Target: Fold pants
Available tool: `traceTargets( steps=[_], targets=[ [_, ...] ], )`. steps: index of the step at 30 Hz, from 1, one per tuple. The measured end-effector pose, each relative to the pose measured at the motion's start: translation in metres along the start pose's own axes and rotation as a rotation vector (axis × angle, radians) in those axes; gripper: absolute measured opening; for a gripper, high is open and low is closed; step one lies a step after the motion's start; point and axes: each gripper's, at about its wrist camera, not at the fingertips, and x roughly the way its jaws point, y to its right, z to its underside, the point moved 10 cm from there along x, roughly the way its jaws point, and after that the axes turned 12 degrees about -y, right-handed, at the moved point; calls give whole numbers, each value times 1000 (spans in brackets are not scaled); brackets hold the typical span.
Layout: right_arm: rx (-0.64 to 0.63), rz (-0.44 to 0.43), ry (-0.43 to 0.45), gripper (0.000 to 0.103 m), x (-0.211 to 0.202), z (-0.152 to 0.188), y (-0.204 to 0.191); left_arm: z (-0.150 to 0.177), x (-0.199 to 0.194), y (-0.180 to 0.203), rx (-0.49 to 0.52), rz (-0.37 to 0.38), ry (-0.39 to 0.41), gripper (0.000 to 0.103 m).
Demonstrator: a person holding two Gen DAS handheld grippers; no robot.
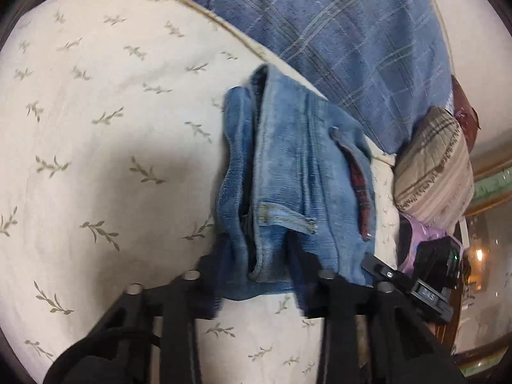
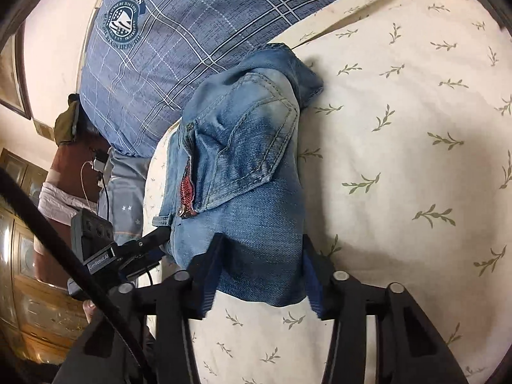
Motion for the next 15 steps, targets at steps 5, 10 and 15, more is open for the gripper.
traceTargets(
  steps=[5, 10, 15],
  targets=[
    [-85, -4, 43, 22, -21, 0, -27, -5, -27, 11, 73, -28, 27, 20],
    [-66, 96, -58, 26, 14, 6, -5, -2, -4, -8, 32, -68, -31, 23],
    [-98, 120, 38, 37, -4, 6, -17, 2, -17, 8, 92, -132, 40, 34]
  ],
)
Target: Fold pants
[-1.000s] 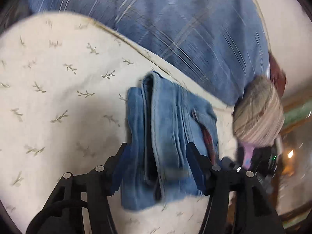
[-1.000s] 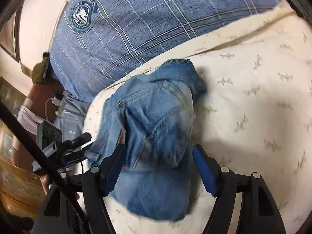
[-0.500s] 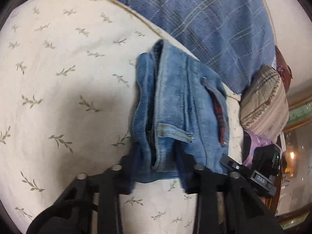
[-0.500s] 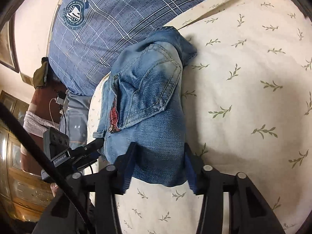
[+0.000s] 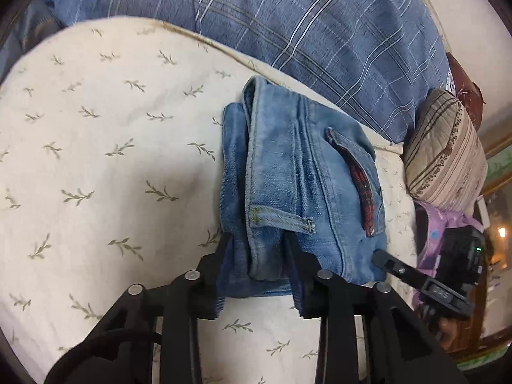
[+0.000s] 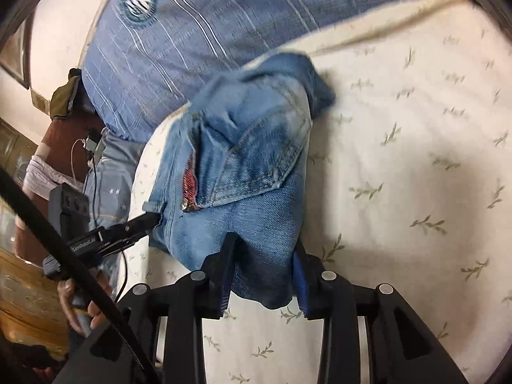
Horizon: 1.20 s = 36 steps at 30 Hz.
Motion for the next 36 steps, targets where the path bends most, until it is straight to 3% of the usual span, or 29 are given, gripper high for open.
traceTargets(
  steps=[2, 4, 7, 10, 12, 13, 17, 19, 21, 23, 26, 32, 33, 34, 36],
  targets=[
    [-34, 9, 37, 59, -6, 6, -10, 6, -6, 4, 17, -14, 16, 34],
    [-78, 48, 77, 66, -13, 10, -17, 16, -16, 9, 46, -3, 39, 36],
    [-136, 122, 109, 67, -20, 24, -21, 35, -35, 3, 69, -24, 92, 44],
    [-166, 193, 88, 66, -13, 43, -18, 55, -41, -15, 90, -117, 128, 50],
    [-186, 338, 75, 58, -2, 50, -7, 66, -32, -17, 108, -154, 103, 48],
    [-191, 359, 74, 49, 0, 49, -6, 69, -29, -14, 118, -159, 92, 48],
    [-203, 407, 102, 46, 4, 43, -6, 74, -23, -4, 168, -213, 117, 48],
    [-195, 448, 115, 46, 5, 41, -1, 76, -15, -4, 185, -246, 108, 41],
    [-187, 478, 122, 42, 8, 39, 0, 81, -7, -4, 202, -276, 90, 26],
    [-191, 480, 125, 38, 9, 39, -1, 82, -4, -2, 206, -292, 94, 25],
    [-211, 507, 133, 38, 8, 38, -3, 75, -7, 5, 180, -226, 110, 25],
    [-215, 532, 143, 38, 9, 38, -1, 62, -1, 3, 161, -217, 144, 25],
    [-210, 527, 138, 35, 11, 39, -1, 61, 0, 3, 155, -208, 145, 19],
    [-213, 512, 137, 22, 11, 39, -2, 60, 0, 3, 161, -214, 143, 14],
    [-219, 507, 134, 16, 9, 39, -5, 62, -7, 9, 193, -227, 152, 11]
  ],
)
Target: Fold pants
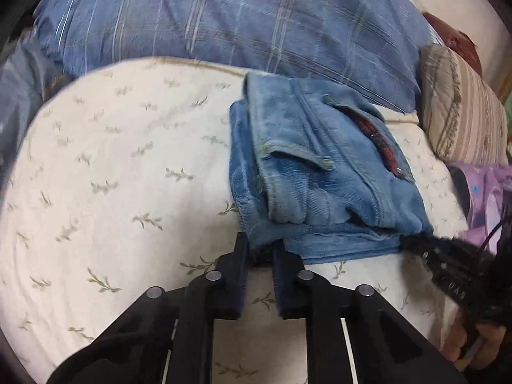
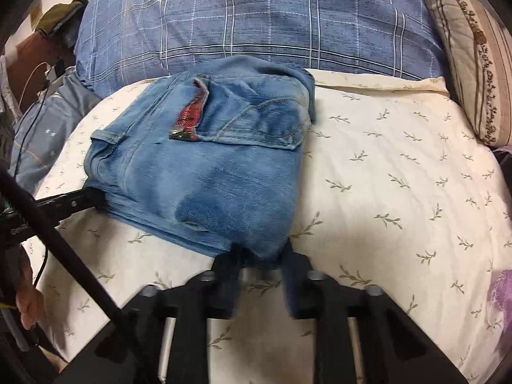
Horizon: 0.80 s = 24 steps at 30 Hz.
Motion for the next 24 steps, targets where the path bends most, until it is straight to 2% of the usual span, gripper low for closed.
traceTargets(
  steps=[3, 5, 7, 8, 10, 12, 13, 15, 16, 17, 20, 22, 23, 24],
  targets=[
    [-26, 45, 5, 13, -9, 0, 0, 2, 4, -5, -25, 31, -31, 11],
    [-80, 131, -19, 12, 2, 2, 0, 8, 21, -12, -40, 13, -76, 11],
    [-140, 210, -22, 12, 7, 4, -7, 6, 13, -9, -34, 17, -61, 10],
    [-150, 223, -14, 12, 4, 3, -9, 4, 8, -7, -25, 19, -46, 11],
    [-142, 193, -25, 12, 5, 3, -8, 5, 6, -8, -29, 12, -48, 14],
    [-153, 148, -26, 19, 6, 4, -6, 8, 9, -8, -37, 25, -79, 17],
    [-143, 98, -22, 26, 2, 4, -6, 8, 7, -7, -31, 40, -94, 20],
    [-131, 9, -1, 41, -10, 2, -6, 1, -11, 1, 11, 91, -72, 33],
    [-125, 2, 17, 50, -16, 1, -4, -4, -23, 5, 40, 120, -48, 36],
    [-125, 4, 34, 54, -21, -1, -3, -7, -34, 7, 68, 137, -19, 42],
    [-141, 19, 59, 53, -28, -5, -2, -18, -52, 6, 89, 116, 76, 45],
    [-138, 29, 43, 52, -23, -4, -3, -15, -44, 6, 69, 151, 50, 43],
    [-141, 38, 36, 44, -21, -4, -4, -15, -34, 7, 51, 176, 22, 41],
    [-142, 50, 30, 38, -19, -4, -4, -15, -29, 6, 39, 181, 17, 32]
  ],
)
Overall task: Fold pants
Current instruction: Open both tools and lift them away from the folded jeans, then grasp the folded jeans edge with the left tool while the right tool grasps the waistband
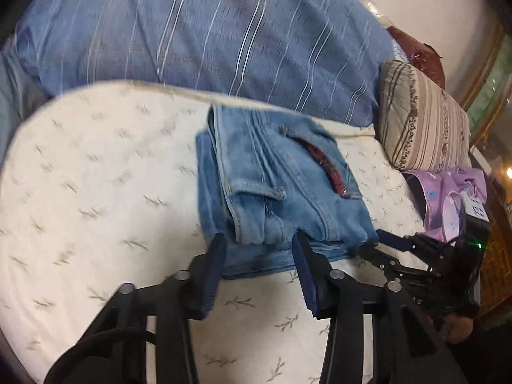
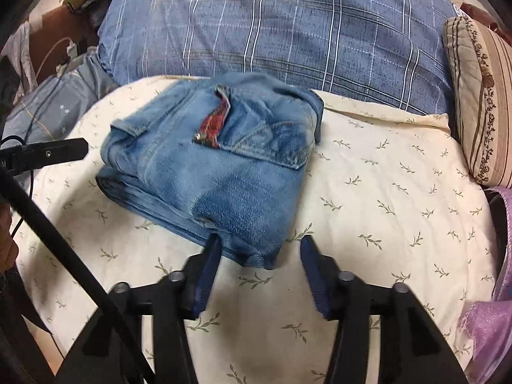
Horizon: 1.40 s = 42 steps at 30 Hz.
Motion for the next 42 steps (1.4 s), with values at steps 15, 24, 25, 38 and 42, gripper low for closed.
traceTargets(
  steps=[15, 24, 25, 38, 42],
  targets=[
    [92, -55, -30, 13, 4, 1, 12, -13, 9, -8, 19, -57, 21, 9],
    [107, -91, -87, 14, 15, 10, 11, -3, 32, -18, -22, -91, -51, 12],
    [116, -121, -84, 19, 12, 9, 10, -3, 28, -17, -35, -70, -49, 12],
    [153, -396, 71, 83, -51, -56, 20, -67, -27, -21, -92, -36, 27, 60],
    [190, -435, -2, 83, -14, -117, 35, -116, 5, -24, -122, -7, -24, 60]
  ],
)
